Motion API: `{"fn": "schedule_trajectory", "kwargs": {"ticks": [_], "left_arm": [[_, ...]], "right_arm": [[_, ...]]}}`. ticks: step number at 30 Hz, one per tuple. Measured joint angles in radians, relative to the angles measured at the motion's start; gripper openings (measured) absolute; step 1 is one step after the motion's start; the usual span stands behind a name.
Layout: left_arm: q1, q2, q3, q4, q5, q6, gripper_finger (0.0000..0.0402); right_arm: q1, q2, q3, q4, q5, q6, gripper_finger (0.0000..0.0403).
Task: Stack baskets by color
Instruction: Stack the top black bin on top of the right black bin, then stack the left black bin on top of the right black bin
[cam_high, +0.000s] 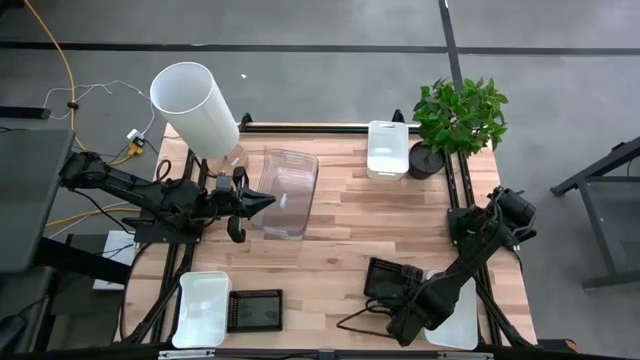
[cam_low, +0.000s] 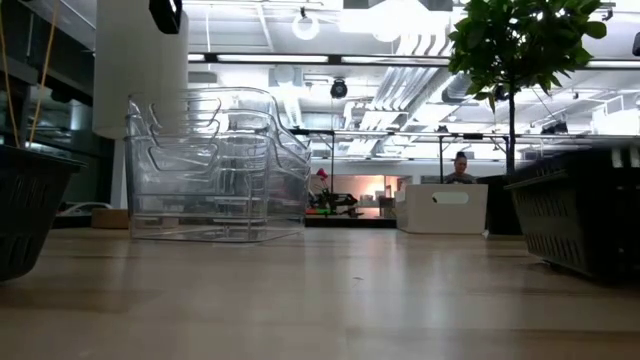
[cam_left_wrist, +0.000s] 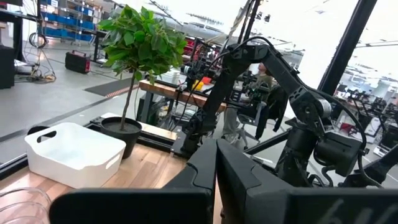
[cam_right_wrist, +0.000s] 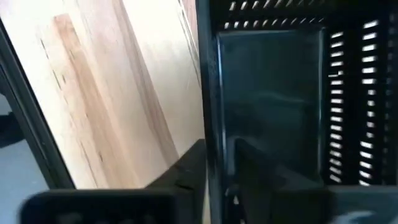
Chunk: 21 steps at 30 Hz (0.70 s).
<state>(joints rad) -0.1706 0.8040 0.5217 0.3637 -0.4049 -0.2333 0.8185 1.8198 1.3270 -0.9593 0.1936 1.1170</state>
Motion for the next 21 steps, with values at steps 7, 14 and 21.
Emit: {"fn": "schedule_trajectory", "kwargs": {"ticks": [7, 14, 21], "left_arm": [[0.0, 0.0, 0.0, 0.0, 0.0, 0.0, 0.0], [0.0, 0.0, 0.0, 0.0, 0.0, -0.002, 0.0], [0.0, 0.0, 0.0, 0.0, 0.001, -0.03, 0.0]], "right_arm": [[-0.001, -0.039, 0.0, 0.0, -0.067, -0.001, 0.0192], [-0.017, -0.147, 0.0, -0.074, -0.059, -0.083, 0.0235], [-0.107, -0.266, 0.0, -0.133, 0.158, -0.101, 0.0236]]}}
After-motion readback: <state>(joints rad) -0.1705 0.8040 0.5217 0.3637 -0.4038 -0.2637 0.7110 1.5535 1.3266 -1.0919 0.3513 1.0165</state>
